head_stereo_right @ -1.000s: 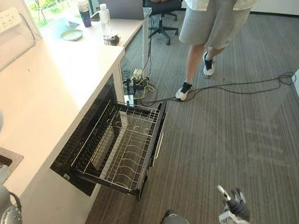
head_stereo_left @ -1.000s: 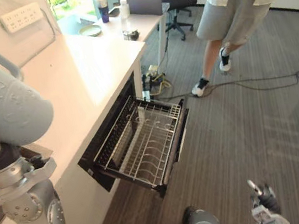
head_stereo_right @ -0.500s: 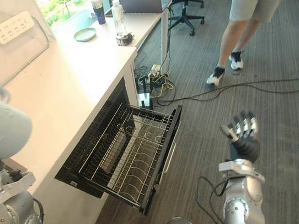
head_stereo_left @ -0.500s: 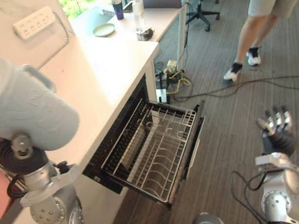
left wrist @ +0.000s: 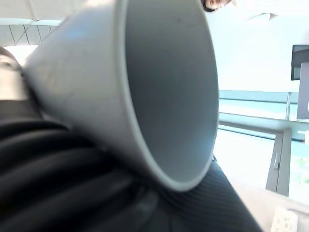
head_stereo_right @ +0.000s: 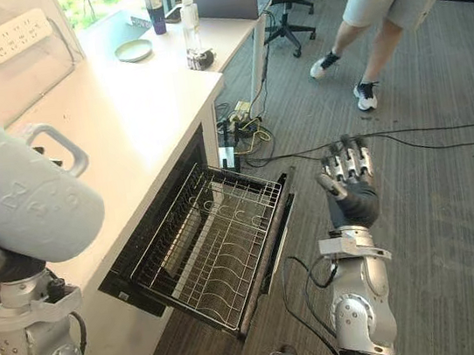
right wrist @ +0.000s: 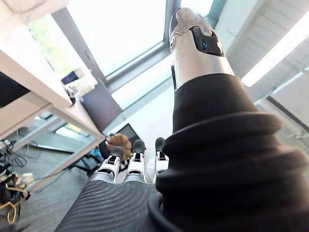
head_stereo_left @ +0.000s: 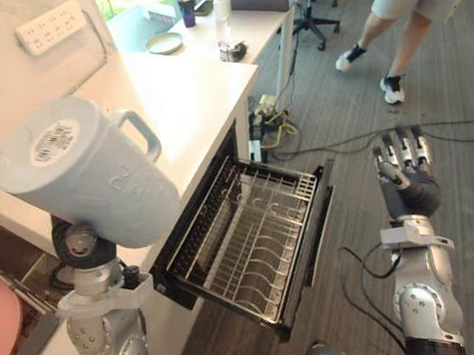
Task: Walk over to the sink, pick up the cup, carry it to the dishwasher, place the cup inside the dishwasher, then close the dishwasher door
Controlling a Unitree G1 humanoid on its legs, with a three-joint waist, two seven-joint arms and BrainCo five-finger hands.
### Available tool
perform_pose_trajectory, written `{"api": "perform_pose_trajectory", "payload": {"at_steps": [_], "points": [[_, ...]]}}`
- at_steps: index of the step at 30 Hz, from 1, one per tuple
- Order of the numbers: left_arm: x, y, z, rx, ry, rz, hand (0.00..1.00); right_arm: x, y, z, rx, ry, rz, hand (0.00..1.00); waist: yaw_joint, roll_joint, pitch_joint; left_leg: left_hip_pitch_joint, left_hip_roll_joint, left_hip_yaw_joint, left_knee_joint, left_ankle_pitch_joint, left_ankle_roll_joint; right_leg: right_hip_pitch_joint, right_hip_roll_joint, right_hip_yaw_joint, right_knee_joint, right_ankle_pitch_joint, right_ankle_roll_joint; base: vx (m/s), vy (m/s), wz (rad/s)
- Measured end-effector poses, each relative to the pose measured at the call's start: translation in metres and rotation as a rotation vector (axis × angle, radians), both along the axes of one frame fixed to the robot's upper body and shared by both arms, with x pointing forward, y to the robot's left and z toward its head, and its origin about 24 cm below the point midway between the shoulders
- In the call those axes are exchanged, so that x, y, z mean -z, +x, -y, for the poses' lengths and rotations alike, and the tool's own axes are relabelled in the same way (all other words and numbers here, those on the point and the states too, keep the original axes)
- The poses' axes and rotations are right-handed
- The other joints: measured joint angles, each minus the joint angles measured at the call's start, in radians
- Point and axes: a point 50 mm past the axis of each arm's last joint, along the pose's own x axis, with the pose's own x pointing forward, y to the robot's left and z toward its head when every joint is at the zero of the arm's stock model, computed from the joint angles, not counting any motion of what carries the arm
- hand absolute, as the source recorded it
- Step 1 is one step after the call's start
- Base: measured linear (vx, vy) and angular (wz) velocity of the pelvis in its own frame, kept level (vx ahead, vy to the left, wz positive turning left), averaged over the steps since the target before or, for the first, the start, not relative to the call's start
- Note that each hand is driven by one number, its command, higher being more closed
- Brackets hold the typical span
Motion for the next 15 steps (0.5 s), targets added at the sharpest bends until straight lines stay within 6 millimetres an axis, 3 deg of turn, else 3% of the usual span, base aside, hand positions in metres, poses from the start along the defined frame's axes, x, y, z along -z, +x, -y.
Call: {"api": "perform_pose_trajectory", "payload": {"at_steps": [7, 9, 15], "points": [[-0.003, 0.017, 0.043, 0.157, 0.088, -0.030, 1.00, -0.012, 0.020, -0.040, -0.210, -0.008, 0.028, 0.00, -0.005, -0.004, -0.002, 0.020, 0.006, 0.042, -0.002, 0.004, -0.003, -0.003, 0.018, 0.038, -0.037, 0.034, -0.009, 0.00, 0.002, -0.17], [0.008, 0.027, 0.056, 0.167, 0.149, -0.126, 1.00, -0.008, 0.023, -0.057, -0.295, -0.009, -0.006, 0.00, -0.001, -0.005, -0.001, 0.031, 0.006, 0.068, -0.005, 0.002, -0.004, -0.004, 0.024, 0.062, -0.059, 0.049, -0.011, -0.04, 0.002, -0.29], [0.039, 0.042, 0.068, 0.057, 0.222, -0.343, 1.00, -0.004, 0.024, -0.067, -0.361, -0.015, -0.045, 0.00, -0.006, -0.008, -0.001, 0.052, 0.005, 0.110, -0.021, 0.000, -0.007, -0.004, 0.034, 0.094, -0.082, 0.067, -0.011, -0.06, -0.009, -0.22]]}}
